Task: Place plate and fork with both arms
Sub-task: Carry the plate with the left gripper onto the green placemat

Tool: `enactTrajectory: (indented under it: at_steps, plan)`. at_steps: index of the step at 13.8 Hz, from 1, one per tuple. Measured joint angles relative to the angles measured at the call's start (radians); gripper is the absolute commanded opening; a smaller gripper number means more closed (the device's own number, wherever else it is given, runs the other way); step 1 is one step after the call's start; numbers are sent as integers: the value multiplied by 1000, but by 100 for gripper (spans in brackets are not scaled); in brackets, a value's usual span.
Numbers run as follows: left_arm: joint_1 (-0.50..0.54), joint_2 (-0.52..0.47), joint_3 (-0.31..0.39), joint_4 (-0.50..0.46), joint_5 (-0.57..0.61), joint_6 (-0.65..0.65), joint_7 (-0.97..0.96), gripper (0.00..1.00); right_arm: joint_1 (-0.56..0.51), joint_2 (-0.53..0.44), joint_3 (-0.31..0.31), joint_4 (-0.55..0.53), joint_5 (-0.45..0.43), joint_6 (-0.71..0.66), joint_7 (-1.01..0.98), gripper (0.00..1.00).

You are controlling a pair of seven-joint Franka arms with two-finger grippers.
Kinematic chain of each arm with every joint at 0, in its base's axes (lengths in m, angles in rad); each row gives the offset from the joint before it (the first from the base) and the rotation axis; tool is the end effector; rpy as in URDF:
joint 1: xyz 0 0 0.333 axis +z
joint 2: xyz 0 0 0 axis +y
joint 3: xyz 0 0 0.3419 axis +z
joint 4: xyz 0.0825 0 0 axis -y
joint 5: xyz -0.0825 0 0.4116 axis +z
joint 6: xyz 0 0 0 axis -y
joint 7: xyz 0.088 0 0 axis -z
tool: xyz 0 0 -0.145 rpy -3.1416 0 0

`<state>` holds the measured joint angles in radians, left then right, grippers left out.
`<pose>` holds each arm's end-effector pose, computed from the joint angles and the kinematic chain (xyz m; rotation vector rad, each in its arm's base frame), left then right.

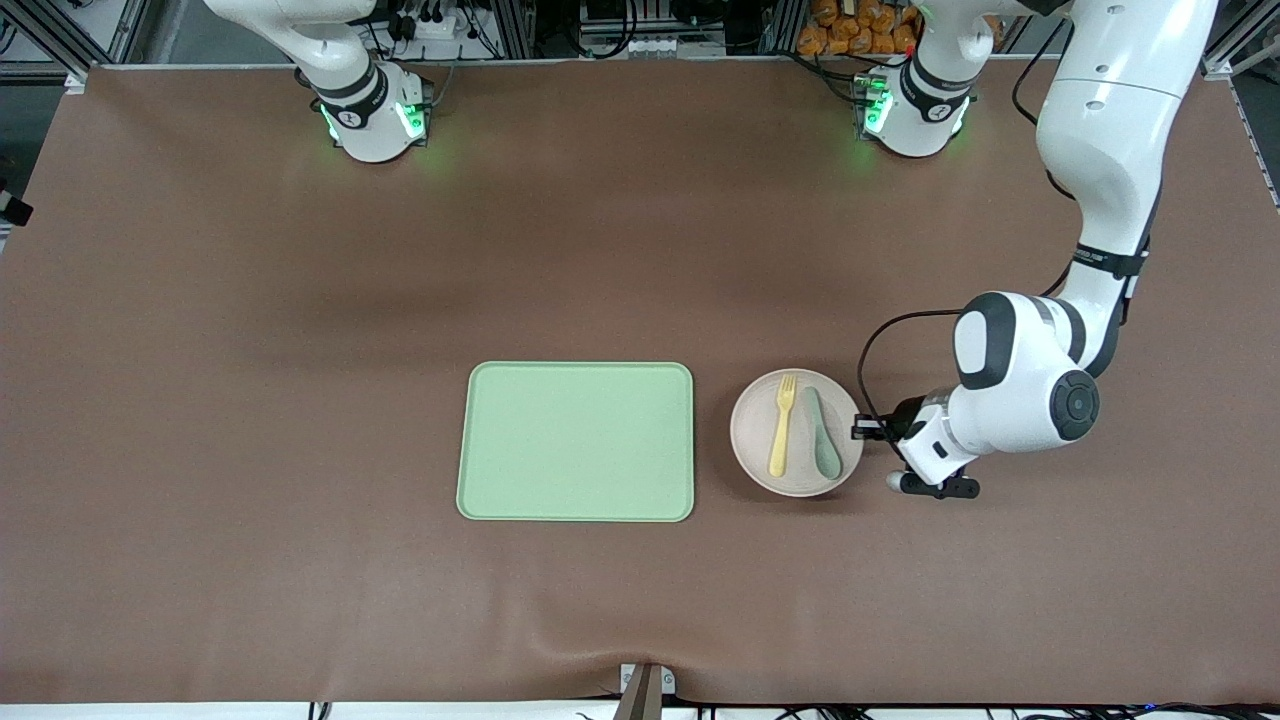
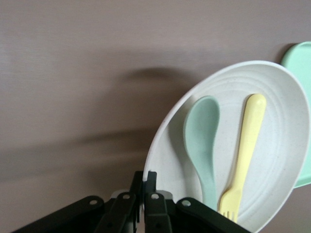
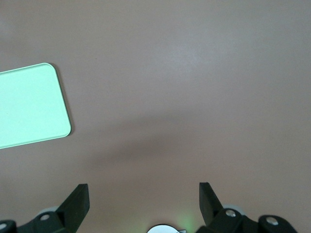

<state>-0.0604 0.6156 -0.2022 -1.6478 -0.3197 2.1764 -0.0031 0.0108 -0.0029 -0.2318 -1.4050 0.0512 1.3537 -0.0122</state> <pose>0.6868 -0.1933 0.2259 2.7770 -0.0458 -0.1823 0.5426 -0.1137 0.6767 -3.0695 0.3064 0.0651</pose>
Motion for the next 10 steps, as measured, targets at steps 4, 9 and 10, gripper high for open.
enactTrajectory:
  at_steps: [4,9,10]
  plan:
    - [-83,6,-5,35,-3,-1,-147,0,0,0,0,0,0,0,0,100]
    - [-145,61,-5,91,-3,5,-261,0,0,2,-1,0,0,0,0,100]
    - [-159,74,-5,109,-3,10,-288,0,0,2,-1,0,0,0,0,100]
